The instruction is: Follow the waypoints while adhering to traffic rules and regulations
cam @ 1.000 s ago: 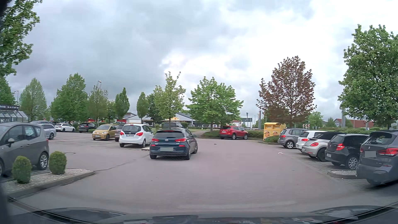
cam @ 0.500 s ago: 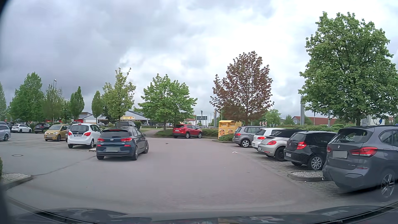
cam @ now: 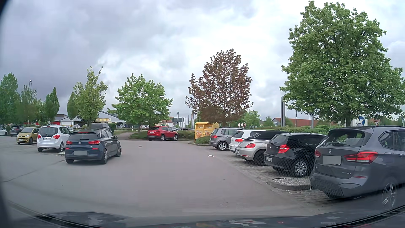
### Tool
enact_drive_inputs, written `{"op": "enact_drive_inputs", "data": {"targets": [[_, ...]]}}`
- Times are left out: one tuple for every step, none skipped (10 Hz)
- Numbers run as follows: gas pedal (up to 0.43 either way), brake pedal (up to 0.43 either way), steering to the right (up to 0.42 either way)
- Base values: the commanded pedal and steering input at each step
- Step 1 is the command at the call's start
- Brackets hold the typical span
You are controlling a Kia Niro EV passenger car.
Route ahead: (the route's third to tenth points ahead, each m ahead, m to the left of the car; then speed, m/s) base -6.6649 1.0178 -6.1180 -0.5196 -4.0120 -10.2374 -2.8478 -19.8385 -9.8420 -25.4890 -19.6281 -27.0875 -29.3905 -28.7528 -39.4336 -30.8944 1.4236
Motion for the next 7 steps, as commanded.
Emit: {"op": "enact_drive_inputs", "data": {"targets": [[0.000,0.220,0.305],[0.000,0.220,0.237],[0.000,0.226,0.158],[0.000,0.232,0.100],[0.000,0.244,0.025],[0.000,0.256,-0.036],[0.000,0.262,-0.087]]}}
